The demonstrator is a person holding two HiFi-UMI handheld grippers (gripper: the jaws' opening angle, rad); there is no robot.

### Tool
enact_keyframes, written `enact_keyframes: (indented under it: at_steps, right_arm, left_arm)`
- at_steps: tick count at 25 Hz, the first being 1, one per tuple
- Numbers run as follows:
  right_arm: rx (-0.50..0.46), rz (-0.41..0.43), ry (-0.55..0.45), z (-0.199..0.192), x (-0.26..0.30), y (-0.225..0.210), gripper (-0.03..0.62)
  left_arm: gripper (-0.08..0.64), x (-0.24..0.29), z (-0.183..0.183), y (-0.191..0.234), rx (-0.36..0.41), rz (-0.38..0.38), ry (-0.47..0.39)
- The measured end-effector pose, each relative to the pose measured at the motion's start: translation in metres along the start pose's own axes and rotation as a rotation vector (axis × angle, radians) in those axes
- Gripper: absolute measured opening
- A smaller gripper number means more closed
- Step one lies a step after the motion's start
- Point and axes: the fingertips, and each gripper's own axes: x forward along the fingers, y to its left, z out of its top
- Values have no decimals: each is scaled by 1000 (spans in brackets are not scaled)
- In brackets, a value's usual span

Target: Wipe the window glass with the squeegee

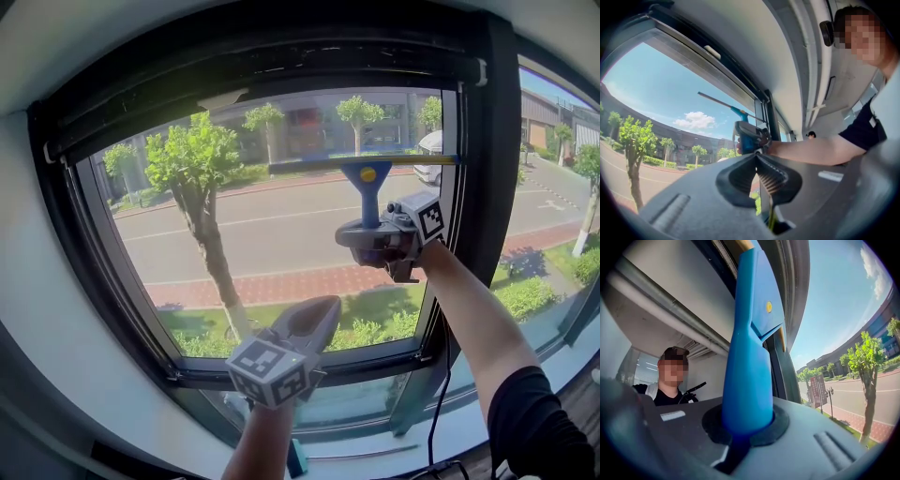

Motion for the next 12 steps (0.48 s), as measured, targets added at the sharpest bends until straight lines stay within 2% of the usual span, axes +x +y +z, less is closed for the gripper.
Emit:
enact_keyframes:
  at_steps: [6,12]
  right_arm:
    - [35,6,-18,-16,-1,-2,3]
    - [24,-14,-22,-29,-10,-11,3]
  left_arm:
    - [3,-2,-4,-1,-6,-2,-1]
    - [3,-4,-2,-2,-2,-1,-1]
